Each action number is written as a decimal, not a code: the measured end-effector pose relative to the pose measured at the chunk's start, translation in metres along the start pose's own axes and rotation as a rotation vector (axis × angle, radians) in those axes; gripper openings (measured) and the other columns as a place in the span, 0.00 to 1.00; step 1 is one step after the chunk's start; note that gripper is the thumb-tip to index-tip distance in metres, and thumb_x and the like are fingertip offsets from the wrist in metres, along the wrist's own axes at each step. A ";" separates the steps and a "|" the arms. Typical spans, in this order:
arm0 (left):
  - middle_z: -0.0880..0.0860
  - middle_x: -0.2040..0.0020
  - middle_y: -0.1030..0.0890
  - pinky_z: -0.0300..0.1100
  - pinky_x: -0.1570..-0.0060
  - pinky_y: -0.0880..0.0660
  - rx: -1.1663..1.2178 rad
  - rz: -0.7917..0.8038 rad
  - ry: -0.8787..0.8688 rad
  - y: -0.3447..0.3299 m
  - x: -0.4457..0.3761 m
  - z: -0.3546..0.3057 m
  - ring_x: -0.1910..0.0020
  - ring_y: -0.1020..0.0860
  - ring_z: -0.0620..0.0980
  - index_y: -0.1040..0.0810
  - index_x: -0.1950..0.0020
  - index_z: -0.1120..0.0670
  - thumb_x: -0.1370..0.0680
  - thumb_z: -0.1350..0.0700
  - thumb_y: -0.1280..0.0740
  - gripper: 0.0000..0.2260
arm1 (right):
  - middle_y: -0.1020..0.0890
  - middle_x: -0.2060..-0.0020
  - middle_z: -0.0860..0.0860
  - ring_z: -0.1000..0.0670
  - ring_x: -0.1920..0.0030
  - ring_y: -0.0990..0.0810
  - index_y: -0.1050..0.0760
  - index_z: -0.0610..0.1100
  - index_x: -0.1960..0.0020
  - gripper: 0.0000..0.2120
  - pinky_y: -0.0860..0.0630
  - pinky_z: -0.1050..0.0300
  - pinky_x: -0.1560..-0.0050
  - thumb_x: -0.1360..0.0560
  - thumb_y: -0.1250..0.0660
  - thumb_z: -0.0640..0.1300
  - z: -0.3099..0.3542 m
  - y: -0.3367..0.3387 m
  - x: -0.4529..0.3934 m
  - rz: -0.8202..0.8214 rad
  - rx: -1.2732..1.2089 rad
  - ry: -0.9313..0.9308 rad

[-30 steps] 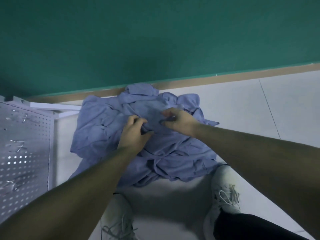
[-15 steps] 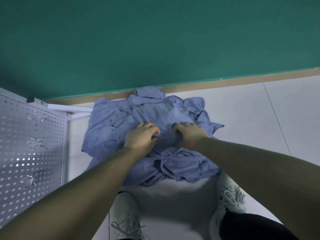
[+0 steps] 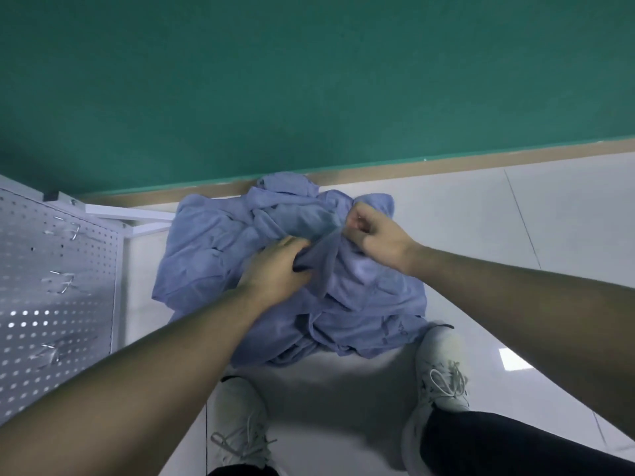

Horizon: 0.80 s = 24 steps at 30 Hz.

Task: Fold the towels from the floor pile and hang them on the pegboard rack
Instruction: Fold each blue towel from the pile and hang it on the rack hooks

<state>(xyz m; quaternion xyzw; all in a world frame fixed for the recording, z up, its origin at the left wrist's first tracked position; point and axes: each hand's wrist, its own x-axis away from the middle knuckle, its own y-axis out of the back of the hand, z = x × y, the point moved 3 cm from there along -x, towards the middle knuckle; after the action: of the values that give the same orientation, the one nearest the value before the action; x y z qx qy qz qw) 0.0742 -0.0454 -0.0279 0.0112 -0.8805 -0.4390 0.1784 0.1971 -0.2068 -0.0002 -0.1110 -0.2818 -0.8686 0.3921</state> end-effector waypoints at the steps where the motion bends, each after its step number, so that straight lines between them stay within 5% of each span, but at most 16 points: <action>1: 0.48 0.48 0.22 0.47 0.49 0.26 0.043 -0.054 0.015 0.005 -0.002 -0.002 0.49 0.22 0.52 0.22 0.43 0.53 0.22 0.51 0.31 0.10 | 0.27 0.65 0.46 0.49 0.64 0.30 0.32 0.44 0.53 0.06 0.29 0.57 0.61 0.18 0.39 0.38 0.009 0.005 0.002 -0.001 -0.023 -0.025; 5: 0.50 0.55 0.23 0.46 0.55 0.28 0.230 -0.209 0.080 0.034 0.001 -0.026 0.55 0.22 0.55 0.22 0.48 0.55 0.18 0.60 0.38 0.05 | 0.25 0.62 0.42 0.48 0.64 0.29 0.32 0.49 0.51 0.05 0.31 0.58 0.70 0.16 0.43 0.44 0.040 0.023 0.017 -0.085 -0.084 -0.097; 7: 0.50 0.59 0.23 0.44 0.60 0.29 0.331 -0.211 0.158 0.048 0.003 -0.040 0.59 0.23 0.52 0.26 0.49 0.50 0.16 0.57 0.41 0.06 | 0.23 0.59 0.43 0.49 0.63 0.27 0.32 0.48 0.48 0.04 0.30 0.63 0.72 0.16 0.44 0.47 0.048 0.030 0.023 -0.090 -0.041 -0.126; 11: 0.51 0.52 0.20 0.46 0.53 0.27 0.520 -0.239 0.211 0.079 0.014 -0.068 0.54 0.22 0.50 0.25 0.51 0.46 0.16 0.46 0.43 0.10 | 0.19 0.59 0.47 0.49 0.60 0.22 0.29 0.50 0.49 0.05 0.27 0.60 0.63 0.17 0.42 0.49 0.073 0.049 0.046 -0.102 -0.024 -0.129; 15: 0.52 0.57 0.19 0.47 0.55 0.26 0.872 -0.285 0.257 0.112 0.032 -0.098 0.57 0.22 0.51 0.24 0.57 0.48 0.16 0.50 0.40 0.12 | 0.17 0.58 0.54 0.54 0.58 0.18 0.25 0.50 0.48 0.10 0.25 0.65 0.61 0.19 0.38 0.56 0.100 0.062 0.078 -0.109 -0.123 -0.067; 18: 0.50 0.65 0.20 0.43 0.62 0.28 1.180 -0.345 0.328 0.136 0.050 -0.115 0.64 0.22 0.50 0.24 0.59 0.50 0.16 0.52 0.39 0.12 | 0.17 0.66 0.60 0.63 0.69 0.20 0.22 0.51 0.52 0.13 0.28 0.70 0.71 0.22 0.33 0.61 0.124 0.067 0.111 0.005 -0.111 -0.011; 24: 0.48 0.71 0.20 0.36 0.72 0.29 1.247 -0.359 0.345 0.162 0.094 -0.134 0.74 0.22 0.45 0.24 0.58 0.51 0.18 0.52 0.37 0.10 | 0.13 0.52 0.50 0.51 0.51 0.16 0.19 0.48 0.47 0.11 0.20 0.52 0.46 0.22 0.31 0.55 0.146 0.073 0.151 -0.012 -0.137 0.018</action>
<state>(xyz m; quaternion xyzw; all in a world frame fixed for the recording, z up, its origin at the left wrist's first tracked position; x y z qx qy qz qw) 0.0522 -0.0657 0.2007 0.3283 -0.9127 0.1370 0.2010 0.1459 -0.2549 0.2110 -0.1278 -0.2189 -0.8892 0.3808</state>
